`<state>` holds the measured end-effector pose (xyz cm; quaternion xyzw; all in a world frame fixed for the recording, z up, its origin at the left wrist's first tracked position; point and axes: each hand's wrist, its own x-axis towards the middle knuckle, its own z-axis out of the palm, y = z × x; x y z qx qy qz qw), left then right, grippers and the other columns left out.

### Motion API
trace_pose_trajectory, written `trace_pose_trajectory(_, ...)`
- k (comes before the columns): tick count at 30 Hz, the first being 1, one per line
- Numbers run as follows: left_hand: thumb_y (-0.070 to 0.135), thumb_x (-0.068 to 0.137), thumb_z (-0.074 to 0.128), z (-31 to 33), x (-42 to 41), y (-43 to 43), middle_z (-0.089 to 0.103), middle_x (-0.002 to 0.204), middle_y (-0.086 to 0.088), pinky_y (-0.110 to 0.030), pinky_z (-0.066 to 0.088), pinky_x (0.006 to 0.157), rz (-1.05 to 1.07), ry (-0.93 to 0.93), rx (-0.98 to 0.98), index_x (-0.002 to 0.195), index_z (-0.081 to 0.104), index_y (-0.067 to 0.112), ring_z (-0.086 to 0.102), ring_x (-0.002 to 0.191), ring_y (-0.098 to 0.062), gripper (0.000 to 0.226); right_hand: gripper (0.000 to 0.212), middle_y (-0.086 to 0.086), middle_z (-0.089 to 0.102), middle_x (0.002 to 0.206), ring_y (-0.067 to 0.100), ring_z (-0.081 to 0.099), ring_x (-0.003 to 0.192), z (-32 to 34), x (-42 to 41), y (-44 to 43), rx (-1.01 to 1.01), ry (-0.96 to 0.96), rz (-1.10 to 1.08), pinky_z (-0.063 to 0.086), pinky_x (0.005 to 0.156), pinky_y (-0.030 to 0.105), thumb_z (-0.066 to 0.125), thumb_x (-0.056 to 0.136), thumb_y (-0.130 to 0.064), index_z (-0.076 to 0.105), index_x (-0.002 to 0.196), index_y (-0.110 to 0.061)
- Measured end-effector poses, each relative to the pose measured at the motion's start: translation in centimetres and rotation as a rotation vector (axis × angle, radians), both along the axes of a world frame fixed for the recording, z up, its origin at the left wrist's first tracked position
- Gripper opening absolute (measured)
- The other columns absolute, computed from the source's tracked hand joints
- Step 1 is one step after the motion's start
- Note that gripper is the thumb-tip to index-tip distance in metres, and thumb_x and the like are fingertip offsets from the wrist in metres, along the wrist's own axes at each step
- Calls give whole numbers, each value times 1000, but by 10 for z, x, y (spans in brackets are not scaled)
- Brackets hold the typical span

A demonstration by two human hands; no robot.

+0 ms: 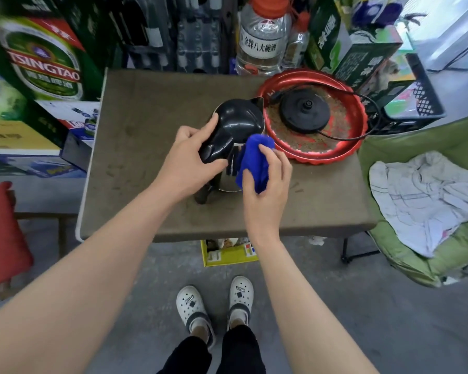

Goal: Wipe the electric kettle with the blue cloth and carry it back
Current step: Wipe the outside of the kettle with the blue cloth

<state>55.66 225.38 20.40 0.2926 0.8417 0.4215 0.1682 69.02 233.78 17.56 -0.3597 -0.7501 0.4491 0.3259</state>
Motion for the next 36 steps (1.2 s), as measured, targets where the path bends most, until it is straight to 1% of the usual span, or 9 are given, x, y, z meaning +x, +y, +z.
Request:
trace_pose_trajectory(6, 27, 76, 75, 6, -6, -8, 44, 116, -4, 7, 21, 90, -83, -40, -16, 149, 33, 31, 46, 111, -8, 85, 45, 11, 47, 141, 30, 54, 126, -45, 17, -5, 263, -185, 157, 45, 105, 32, 69, 90, -5, 65, 131, -20)
trace_pose_trajectory(9, 35, 78, 72, 4, -3, -11, 46, 114, -1, -14, 34, 98, -68, 6, -81, 148, 29, 42, 51, 110, -12, 82, 38, 12, 50, 138, 35, 59, 118, -67, 34, -9, 89, -334, 286, 42, 94, 15, 65, 94, -10, 67, 129, -22)
trace_pose_trajectory(11, 44, 80, 68, 5, -2, -14, 48, 111, 0, -30, 40, 99, -64, 25, -126, 146, 25, 51, 52, 106, -14, 79, 39, 8, 51, 130, 26, 60, 112, -61, 31, -8, 158, -243, 174, 37, 92, 6, 68, 91, -3, 70, 125, -20)
trace_pose_trajectory(17, 52, 80, 66, 6, 0, -18, 47, 101, 2, -30, 42, 90, -31, 33, -148, 143, 26, 57, 52, 94, -14, 75, 42, 14, 55, 120, 23, 56, 110, -29, -2, -2, 501, -24, 36, 51, 93, 30, 71, 89, 0, 72, 126, -20)
trace_pose_trajectory(20, 50, 80, 68, 10, -4, -16, 39, 90, 12, -28, 41, 87, -61, 29, -165, 144, 27, 54, 50, 87, -11, 76, 45, 13, 54, 122, 19, 55, 111, -39, 2, -3, 399, -74, 66, 51, 94, 32, 72, 88, -2, 71, 127, -22)
trace_pose_trajectory(25, 41, 81, 70, 21, -13, -23, 39, 93, 6, -37, 43, 98, -142, 57, -236, 146, 29, 47, 51, 91, -17, 78, 31, -5, 59, 116, -3, 55, 99, -24, 12, -4, -175, -33, -136, 47, 88, 23, 70, 92, -17, 65, 121, -23)
trace_pose_trajectory(30, 49, 78, 66, 33, -3, 6, 26, 153, -3, -37, 27, 115, -136, 257, -270, 154, 10, 26, 26, 142, -24, 98, 27, -15, 61, 119, 9, 49, 116, 4, -11, 7, -100, 48, -198, 35, 99, 12, 65, 95, -22, 66, 121, -28)
trace_pose_trajectory(33, 52, 77, 69, 27, 2, 31, 19, 158, -5, -39, 29, 114, -125, 288, -291, 154, 8, 18, 27, 143, -28, 104, 37, -5, 53, 142, 8, 41, 131, -3, -31, 17, -104, 32, -131, 25, 108, 8, 53, 101, -24, 57, 138, -24)
trace_pose_trajectory(36, 43, 76, 75, 18, 4, 35, 26, 154, -6, -38, 32, 111, -62, 300, -260, 153, 16, 14, 34, 137, -29, 102, 42, -2, 55, 143, 13, 49, 132, -28, -39, 44, -314, 68, -161, 37, 112, 28, 44, 104, -31, 50, 144, -23)
